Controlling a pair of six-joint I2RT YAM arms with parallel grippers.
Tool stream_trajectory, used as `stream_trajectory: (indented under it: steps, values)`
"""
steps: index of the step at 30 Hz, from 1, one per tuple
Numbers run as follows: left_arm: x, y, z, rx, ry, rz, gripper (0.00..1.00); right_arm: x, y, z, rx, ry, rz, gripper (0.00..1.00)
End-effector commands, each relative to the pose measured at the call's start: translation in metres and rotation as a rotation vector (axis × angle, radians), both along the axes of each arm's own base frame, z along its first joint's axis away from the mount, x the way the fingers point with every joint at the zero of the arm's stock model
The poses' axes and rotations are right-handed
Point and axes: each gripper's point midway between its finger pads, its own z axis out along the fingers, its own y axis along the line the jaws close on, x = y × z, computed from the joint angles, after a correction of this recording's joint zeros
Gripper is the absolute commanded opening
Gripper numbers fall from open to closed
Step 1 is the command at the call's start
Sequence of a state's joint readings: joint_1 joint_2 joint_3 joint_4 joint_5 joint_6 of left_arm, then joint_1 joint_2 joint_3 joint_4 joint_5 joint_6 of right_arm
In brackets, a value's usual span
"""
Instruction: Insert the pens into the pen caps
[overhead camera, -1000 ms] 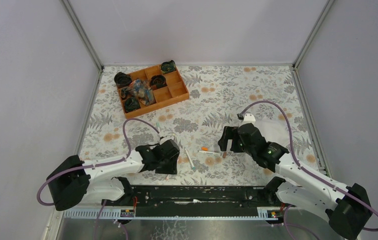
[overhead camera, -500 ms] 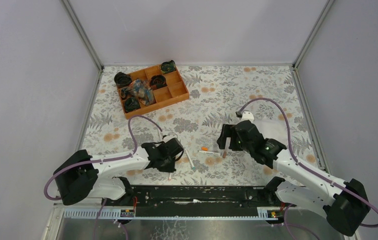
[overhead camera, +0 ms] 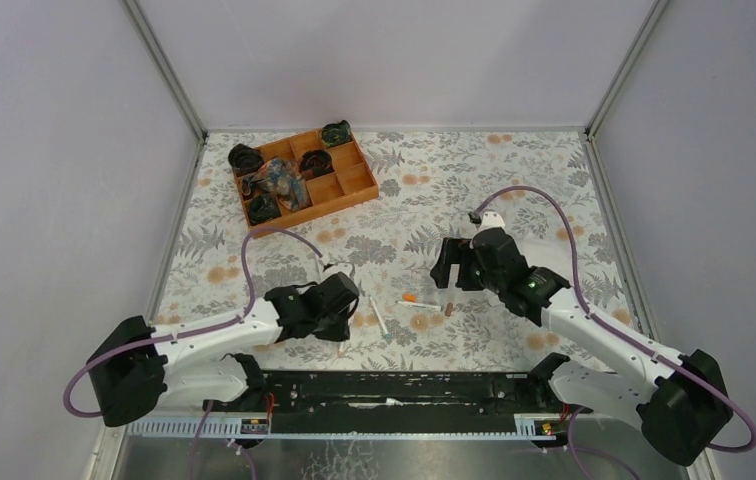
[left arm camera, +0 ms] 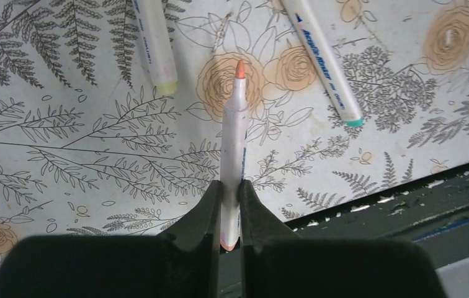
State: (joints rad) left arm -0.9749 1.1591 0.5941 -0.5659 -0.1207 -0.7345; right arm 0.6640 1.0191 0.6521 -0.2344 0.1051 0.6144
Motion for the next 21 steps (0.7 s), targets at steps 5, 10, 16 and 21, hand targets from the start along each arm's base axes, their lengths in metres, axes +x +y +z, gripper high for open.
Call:
stream_trajectory:
  steps: [5, 10, 16, 21]
  values:
    - [0.018, -0.03, 0.039, -0.121, -0.086, -0.023, 0.0, 0.023, 0.011, 0.015, 0.076, 0.005, 0.065, 0.94]
    - [0.032, -0.045, 0.057, -0.159, -0.142, -0.04, 0.0, 0.023, 0.044, 0.02, 0.183, 0.019, 0.209, 0.93]
    - [0.035, -0.057, 0.075, -0.237, -0.202, -0.074, 0.0, 0.011, 0.076, 0.026, 0.331, 0.071, 0.348, 0.9]
    - [0.031, -0.064, 0.09, -0.311, -0.254, -0.138, 0.0, -0.006, 0.102, 0.039, 0.533, 0.133, 0.444, 0.88]
